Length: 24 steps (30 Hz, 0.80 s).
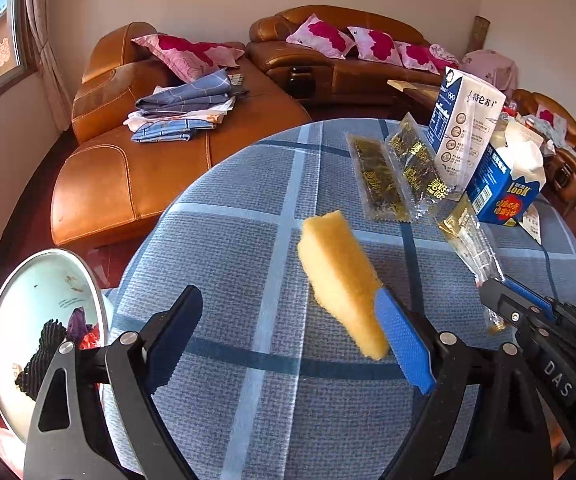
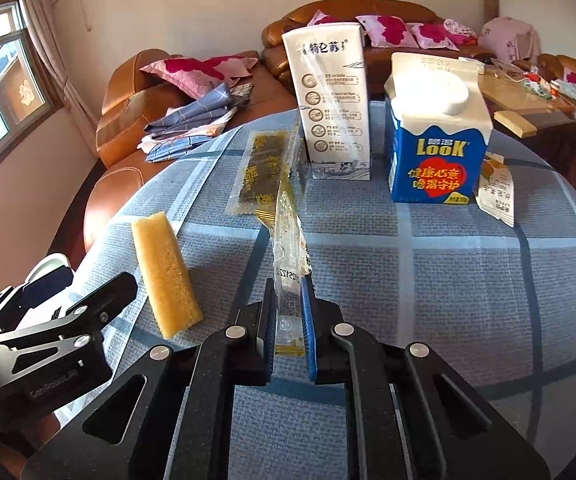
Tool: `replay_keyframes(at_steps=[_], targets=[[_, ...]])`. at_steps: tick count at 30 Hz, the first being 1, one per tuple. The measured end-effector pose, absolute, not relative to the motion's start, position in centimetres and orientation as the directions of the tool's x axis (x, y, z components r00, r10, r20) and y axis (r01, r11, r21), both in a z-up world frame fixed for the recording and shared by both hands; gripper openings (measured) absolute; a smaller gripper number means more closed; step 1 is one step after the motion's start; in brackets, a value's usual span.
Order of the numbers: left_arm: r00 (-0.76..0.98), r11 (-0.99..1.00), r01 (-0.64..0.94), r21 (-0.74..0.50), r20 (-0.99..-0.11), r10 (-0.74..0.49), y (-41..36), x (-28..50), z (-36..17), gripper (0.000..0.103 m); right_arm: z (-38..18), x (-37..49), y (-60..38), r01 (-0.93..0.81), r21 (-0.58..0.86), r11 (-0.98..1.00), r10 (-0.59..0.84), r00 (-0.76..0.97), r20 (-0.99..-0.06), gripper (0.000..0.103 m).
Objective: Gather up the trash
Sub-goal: 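Grasp the yellow sponge with the left tool while the right tool grasps the clear packet, then lift the sponge and clear packet and carry both over the light-blue bin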
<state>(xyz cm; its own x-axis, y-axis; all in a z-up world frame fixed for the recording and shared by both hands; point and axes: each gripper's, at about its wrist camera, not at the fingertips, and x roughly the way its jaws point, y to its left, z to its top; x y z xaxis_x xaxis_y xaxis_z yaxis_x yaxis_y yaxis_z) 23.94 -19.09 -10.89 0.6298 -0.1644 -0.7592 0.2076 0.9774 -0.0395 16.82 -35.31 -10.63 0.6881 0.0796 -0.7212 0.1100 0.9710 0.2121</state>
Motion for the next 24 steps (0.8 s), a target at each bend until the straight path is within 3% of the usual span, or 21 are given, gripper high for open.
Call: replay_keyframes(at_steps=[2,6,11,15,24], targets=[[0.617,0.977,0.207,-0.05,-0.769,-0.17,-19.8,24.3,-11.3,0.08,-10.3,16.1,-36.0,0.13,0.215,0.968,0.065,0.696,-0.715,0.013],[0.588,0.97,0.236,-0.058,-0.786,-0.19,-21.2,24.7,-12.2,0.056,-9.6,15.1,-36.8,0.148,0.217,0.965,0.05,0.707,-0.706,0.013],[0.587,0.956,0.287,-0.057,-0.778,-0.223,-22.6,24.5,-12.5,0.034,-9.1,14.7,-37.0,0.157,0.205,0.966,0.031,0.719,-0.695,0.013],[0.591,0.95,0.304,-0.072,-0.768,-0.248,-22.8,24.2,-12.5,0.026,-9.2,14.4,-36.9,0.168,0.218,0.961,0.032,0.718,-0.695,0.013],[0.601,0.915,0.367,-0.168,-0.708,-0.371,-19.2,20.5,-10.5,0.024,-8.3,12.0,-36.5,0.185,0.247,0.951,0.026,0.749,-0.662,0.013]])
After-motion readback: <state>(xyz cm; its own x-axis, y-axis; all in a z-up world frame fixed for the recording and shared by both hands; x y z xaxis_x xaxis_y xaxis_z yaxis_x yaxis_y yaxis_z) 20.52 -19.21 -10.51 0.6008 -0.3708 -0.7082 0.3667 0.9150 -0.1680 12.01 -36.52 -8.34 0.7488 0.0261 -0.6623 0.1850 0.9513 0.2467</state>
